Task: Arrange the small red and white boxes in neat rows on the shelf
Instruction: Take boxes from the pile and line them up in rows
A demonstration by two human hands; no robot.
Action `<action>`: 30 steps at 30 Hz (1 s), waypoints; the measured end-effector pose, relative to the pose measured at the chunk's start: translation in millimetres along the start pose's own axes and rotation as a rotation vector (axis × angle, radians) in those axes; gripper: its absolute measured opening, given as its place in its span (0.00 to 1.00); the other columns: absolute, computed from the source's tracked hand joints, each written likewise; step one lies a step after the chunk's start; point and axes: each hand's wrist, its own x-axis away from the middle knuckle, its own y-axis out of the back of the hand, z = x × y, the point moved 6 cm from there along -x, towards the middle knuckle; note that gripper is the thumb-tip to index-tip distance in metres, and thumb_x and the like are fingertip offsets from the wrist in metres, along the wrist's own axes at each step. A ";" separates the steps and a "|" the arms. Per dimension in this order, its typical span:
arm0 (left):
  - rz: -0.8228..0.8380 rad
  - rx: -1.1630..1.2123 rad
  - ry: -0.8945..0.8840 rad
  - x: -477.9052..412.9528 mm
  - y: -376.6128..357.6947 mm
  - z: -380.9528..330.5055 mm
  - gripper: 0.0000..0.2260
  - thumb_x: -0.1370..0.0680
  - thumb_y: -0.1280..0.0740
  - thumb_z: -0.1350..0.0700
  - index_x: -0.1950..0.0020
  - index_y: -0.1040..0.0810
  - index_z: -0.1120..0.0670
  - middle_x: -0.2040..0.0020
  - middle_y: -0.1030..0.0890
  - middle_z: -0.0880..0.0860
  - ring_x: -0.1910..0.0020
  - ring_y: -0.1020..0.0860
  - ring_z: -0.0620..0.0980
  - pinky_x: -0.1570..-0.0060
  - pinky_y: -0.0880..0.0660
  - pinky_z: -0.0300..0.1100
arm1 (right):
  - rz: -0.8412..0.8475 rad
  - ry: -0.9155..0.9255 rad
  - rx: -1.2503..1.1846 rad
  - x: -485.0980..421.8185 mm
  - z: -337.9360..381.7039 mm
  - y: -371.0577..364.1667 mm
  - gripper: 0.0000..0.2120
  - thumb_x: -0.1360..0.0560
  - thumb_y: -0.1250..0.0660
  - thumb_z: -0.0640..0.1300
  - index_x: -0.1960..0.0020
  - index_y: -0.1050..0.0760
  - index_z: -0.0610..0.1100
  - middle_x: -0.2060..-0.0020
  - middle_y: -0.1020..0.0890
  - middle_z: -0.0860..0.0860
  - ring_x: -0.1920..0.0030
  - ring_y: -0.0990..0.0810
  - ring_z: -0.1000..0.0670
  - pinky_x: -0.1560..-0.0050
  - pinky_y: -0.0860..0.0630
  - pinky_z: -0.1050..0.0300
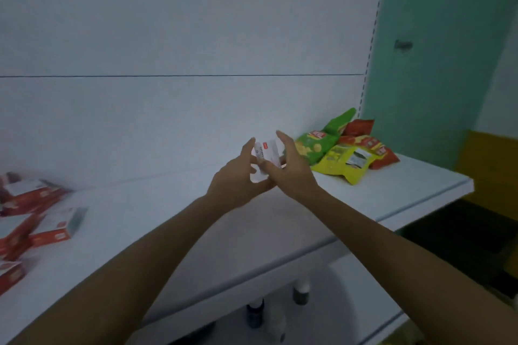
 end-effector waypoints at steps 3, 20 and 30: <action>-0.038 -0.007 0.039 -14.9 -9.8 5.9 0.46 0.32 0.27 0.44 0.24 0.54 0.49 0.34 0.26 0.51 0.45 0.22 0.49 0.48 0.23 0.49 | 0.110 0.061 -0.058 -27.7 -6.3 -12.8 0.33 0.31 0.33 0.58 0.30 0.43 0.60 0.41 0.23 0.51 0.43 0.23 0.49 0.45 0.23 0.46; -0.366 0.440 0.283 -15.2 -10.1 56.4 0.09 0.21 0.38 0.54 0.42 0.28 0.44 0.54 0.19 0.47 0.56 0.21 0.50 0.50 0.22 0.48 | 0.402 -0.065 -0.404 -83.6 -59.5 -51.5 0.10 0.28 0.31 0.49 0.52 0.27 0.44 0.56 0.18 0.48 0.64 0.17 0.51 0.62 0.24 0.57; -0.244 0.349 0.322 -18.2 -19.3 56.7 0.14 0.19 0.43 0.53 0.34 0.32 0.47 0.46 0.22 0.49 0.50 0.23 0.48 0.51 0.25 0.36 | 0.391 0.561 0.174 -83.2 -46.5 -42.7 0.27 0.35 0.32 0.58 0.38 0.27 0.50 0.44 0.21 0.51 0.50 0.21 0.52 0.50 0.24 0.49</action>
